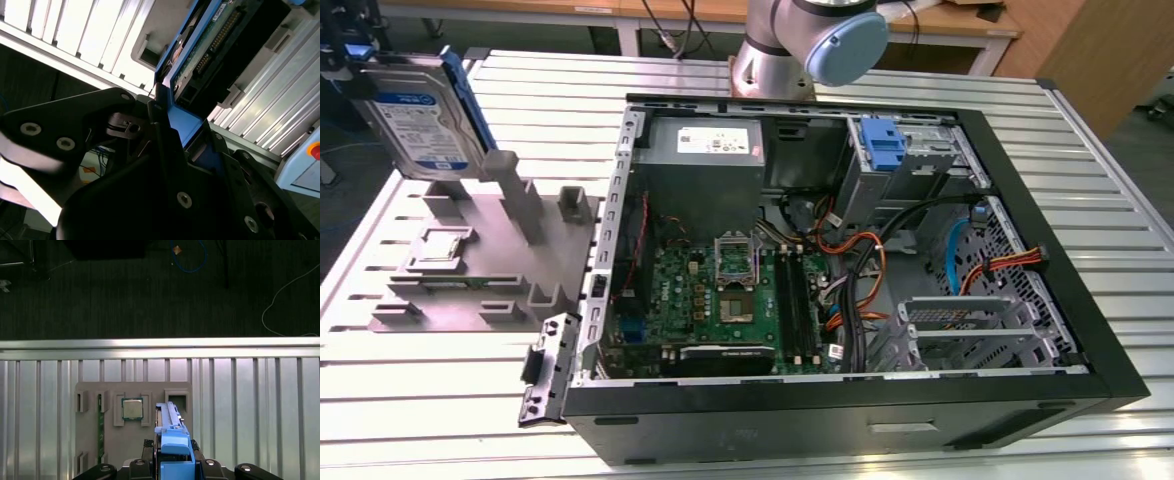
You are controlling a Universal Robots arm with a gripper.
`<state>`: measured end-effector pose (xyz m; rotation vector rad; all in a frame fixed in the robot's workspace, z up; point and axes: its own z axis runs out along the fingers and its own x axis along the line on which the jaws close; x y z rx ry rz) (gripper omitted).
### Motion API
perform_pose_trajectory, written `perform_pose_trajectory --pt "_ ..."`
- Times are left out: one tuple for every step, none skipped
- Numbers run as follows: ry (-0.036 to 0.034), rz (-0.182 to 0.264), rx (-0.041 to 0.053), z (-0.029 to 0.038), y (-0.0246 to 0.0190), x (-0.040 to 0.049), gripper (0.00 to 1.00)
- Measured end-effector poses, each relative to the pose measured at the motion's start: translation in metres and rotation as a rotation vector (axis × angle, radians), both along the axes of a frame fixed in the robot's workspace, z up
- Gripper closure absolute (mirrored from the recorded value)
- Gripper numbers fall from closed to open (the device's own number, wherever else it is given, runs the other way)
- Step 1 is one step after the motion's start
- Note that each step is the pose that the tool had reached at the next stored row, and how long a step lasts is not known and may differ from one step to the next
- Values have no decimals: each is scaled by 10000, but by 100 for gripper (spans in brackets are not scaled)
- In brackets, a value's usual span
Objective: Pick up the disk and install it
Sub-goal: 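Pick up the disk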
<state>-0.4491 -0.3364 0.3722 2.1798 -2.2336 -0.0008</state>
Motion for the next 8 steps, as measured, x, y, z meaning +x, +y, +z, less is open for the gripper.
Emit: perform_pose_trajectory --pt "0 0 -1 3 0 0 64" --pt "0 0 -2 5 0 0 64" --pt "0 0 -3 8 0 0 64" --pt "0 0 -5 11 0 0 64" --pt "-1 0 -8 13 0 0 64" --pt "-2 0 -13 16 0 0 64" --pt "0 0 -16 19 0 0 64" --pt "0 0 -20 21 0 0 64"
